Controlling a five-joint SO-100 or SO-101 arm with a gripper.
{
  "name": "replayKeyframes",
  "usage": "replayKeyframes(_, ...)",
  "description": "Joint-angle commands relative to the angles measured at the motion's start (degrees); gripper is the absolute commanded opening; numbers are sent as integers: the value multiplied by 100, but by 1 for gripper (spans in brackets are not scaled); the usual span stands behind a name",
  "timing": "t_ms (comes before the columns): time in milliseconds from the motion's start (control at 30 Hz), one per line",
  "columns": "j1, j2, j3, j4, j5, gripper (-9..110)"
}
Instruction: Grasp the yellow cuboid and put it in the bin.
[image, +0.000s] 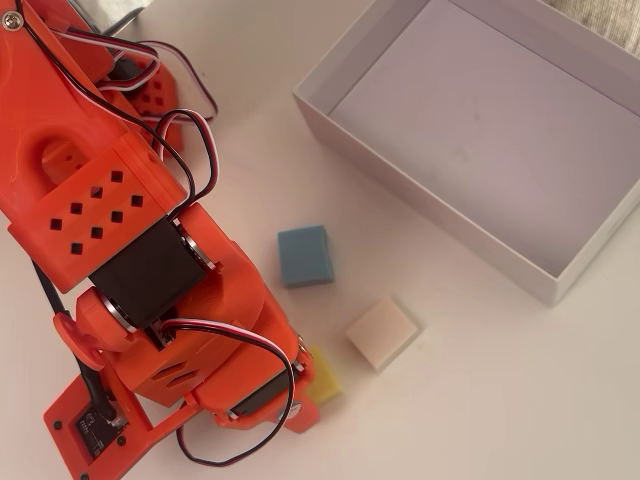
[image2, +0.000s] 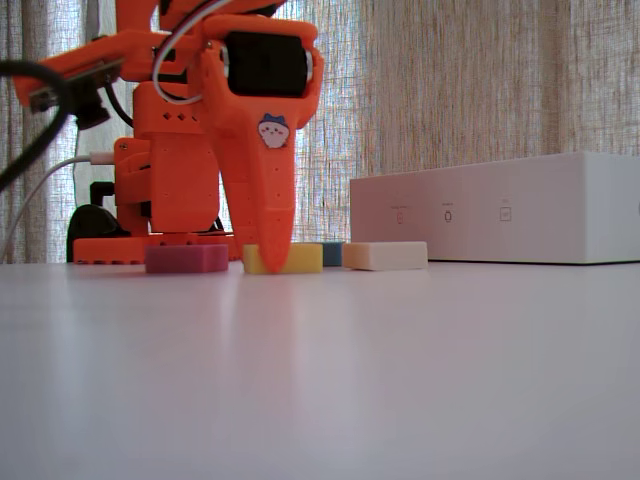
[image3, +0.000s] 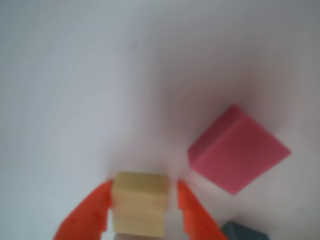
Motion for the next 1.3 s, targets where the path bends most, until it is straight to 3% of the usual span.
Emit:
replayKeyframes(0,-70,-272,-26,18,-35,14)
replayKeyframes(167,-88,-308,-35,97,-26,11)
replayKeyframes(467,-176,-369,-53,44,-123,-7)
replayKeyframes(633,-132,-281,-35,9,-158,-8)
replayKeyframes(933,132,1881,-747,439,-589,-8)
replayKeyframes(1133,-624,2786,-2566,1248,-1011,-8)
replayKeyframes(1267,-1670,3059,-3305,1863,-1274,-8)
